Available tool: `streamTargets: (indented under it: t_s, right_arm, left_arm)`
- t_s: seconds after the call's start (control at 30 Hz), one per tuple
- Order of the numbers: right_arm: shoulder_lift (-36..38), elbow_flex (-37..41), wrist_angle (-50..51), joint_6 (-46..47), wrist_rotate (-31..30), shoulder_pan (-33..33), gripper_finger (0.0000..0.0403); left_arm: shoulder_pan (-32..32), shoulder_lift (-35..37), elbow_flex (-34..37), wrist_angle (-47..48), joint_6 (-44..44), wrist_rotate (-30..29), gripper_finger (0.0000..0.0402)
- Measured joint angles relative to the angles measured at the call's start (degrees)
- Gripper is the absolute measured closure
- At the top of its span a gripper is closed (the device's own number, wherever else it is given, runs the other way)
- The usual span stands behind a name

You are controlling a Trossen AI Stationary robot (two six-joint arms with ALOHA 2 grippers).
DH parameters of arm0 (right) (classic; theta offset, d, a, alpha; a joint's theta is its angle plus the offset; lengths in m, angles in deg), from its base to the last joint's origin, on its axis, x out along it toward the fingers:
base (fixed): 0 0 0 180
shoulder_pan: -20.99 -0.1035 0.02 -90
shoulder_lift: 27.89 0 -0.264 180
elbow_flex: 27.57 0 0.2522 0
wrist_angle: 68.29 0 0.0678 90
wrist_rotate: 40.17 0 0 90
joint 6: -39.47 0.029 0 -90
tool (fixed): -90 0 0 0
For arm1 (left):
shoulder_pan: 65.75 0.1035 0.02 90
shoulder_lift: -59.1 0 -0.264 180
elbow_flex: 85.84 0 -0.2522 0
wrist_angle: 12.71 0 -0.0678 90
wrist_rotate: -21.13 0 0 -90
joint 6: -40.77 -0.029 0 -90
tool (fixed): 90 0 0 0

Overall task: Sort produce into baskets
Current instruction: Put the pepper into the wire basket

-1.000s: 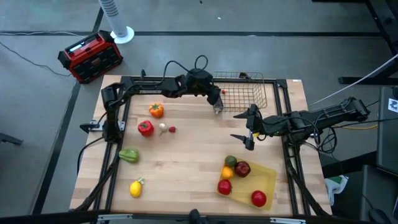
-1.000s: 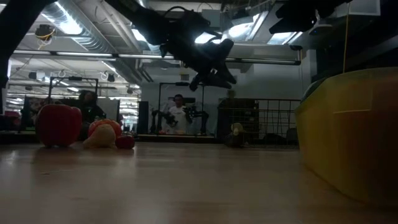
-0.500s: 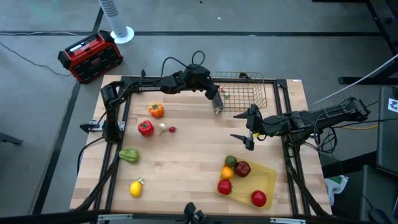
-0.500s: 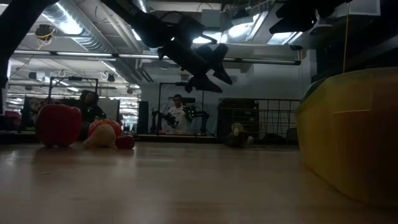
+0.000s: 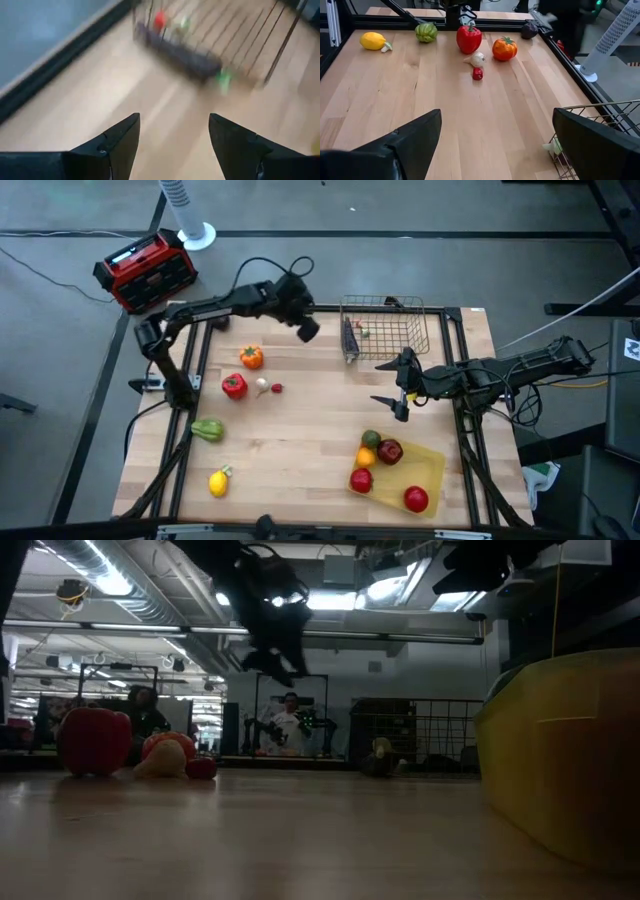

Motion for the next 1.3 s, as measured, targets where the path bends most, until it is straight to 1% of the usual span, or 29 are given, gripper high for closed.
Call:
streamTargets:
  t_s: [0.13,0.23,0.33,0.4,0.57,0.77,0.93,1.13,1.2,1.3]
  right_arm:
    - [0.0,0.0,0.0,0.0,0.0,0.0,0.0026]
    - [0.0,0.0,0.0,0.0,0.0,0.0,0.0026]
    - [0.0,0.0,0.0,0.0,0.0,0.0,0.0026]
    - [0.0,0.0,0.0,0.0,0.0,0.0,0.0026]
    - [0.0,0.0,0.0,0.0,0.0,0.0,0.0026]
    - [0.0,0.0,0.0,0.0,0.0,0.0,0.0026]
    - [0.0,0.0,0.0,0.0,0.0,0.0,0.0026]
    - [0.0,0.0,0.0,0.0,0.0,0.0,0.0026]
    - [0.0,0.0,0.0,0.0,0.0,0.0,0.0026]
    - [0.0,0.0,0.0,0.0,0.0,0.0,0.0026]
  left_arm:
    - [-1.3,2.7,0.0,13.7,-0.5,0.0,0.0169]
    - [-3.2,3.1,0.0,22.1,-2.8,0.0,0.0169]
    - [-5.7,2.7,0.0,28.4,-5.6,-0.9,0.0169]
    - [-7.4,2.4,0.2,29.8,-7.2,-1.3,0.0169]
    - [-12.0,2.3,3.8,27.3,-10.1,-2.0,0.0169]
    - [-16.3,2.3,10.0,23.5,-12.3,-3.1,0.0169]
    - [-18.5,2.3,14.9,18.3,-11.6,-3.3,0.0169]
    - [-20.5,2.3,20.6,8.3,-11.6,-3.3,0.0169]
    - [-20.9,2.3,22.2,6.6,-11.6,-3.4,0.0169]
    - [-21.5,2.3,24.0,3.5,-11.5,-5.9,0.0169]
